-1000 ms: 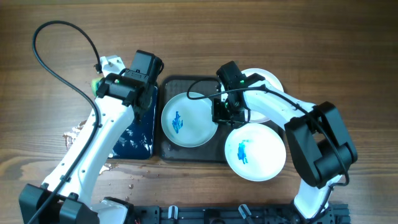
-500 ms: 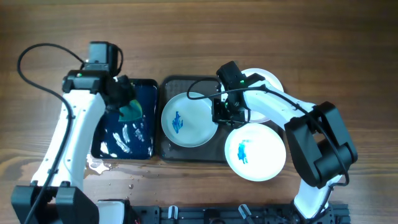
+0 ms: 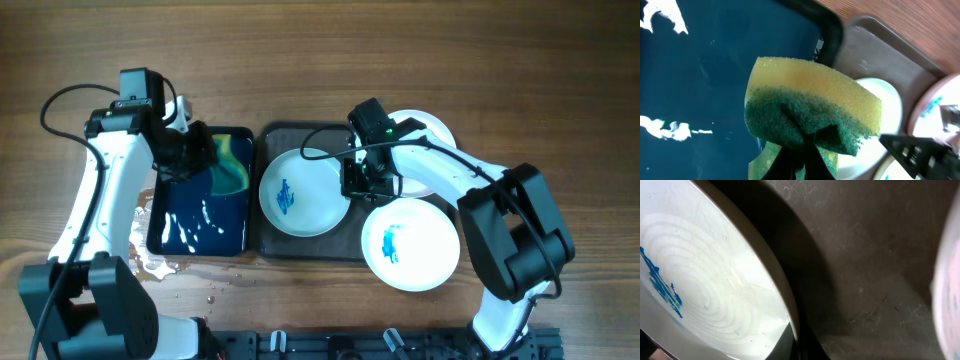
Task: Clean dirty plates on tray and stack at the side
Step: 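Scrub the middle plate with the sponge while the right gripper holds the rim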
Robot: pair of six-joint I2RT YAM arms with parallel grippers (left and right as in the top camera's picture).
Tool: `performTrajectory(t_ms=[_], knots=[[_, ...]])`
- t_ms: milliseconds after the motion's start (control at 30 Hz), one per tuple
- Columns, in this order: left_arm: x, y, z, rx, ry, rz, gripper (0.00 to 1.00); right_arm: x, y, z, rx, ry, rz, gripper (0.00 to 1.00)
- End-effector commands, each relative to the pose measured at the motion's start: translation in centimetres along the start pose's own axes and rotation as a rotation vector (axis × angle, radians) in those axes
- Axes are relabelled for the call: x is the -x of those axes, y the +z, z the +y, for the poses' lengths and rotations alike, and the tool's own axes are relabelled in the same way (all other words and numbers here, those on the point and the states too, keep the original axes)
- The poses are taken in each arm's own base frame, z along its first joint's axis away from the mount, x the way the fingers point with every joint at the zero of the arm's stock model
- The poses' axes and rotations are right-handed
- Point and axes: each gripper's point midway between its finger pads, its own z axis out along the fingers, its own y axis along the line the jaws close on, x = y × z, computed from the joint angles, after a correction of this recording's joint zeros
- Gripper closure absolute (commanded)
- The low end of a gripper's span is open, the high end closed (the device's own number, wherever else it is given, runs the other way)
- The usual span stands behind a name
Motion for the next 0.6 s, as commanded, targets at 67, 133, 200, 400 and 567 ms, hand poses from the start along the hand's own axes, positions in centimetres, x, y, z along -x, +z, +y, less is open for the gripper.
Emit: performTrajectory(t_ms=[67,133,200,400,567], knots=[[-3.0,0.4,-5.0,-0.099,0.133,0.069,0.96,0.1,0.5,-0.5,-0.025,-0.003,-0.005,0.96],[-4.3,1.8,-6.9,-0.101,0.191,0.104,0.96,0.1,0.5,-0.5,-0.025,-0.003,-0.005,0.96],[-5.3,3.8,-8.6,-0.086,0.232,0.130,0.96,0.1,0.5,-0.5,-0.024,0.004,-0.005,0.96],[-7.4,11.7,-9.9,-0.006,0.243,0.221,0.96,-0.1,0.4,-0.5,-0.027,0.010,0.006,0.96],[-9.0,16.2,-7.1,0.116,0.223,0.309,0.96,-0.2,0.4,-0.6,-0.028,0.012,0.008,0.96]])
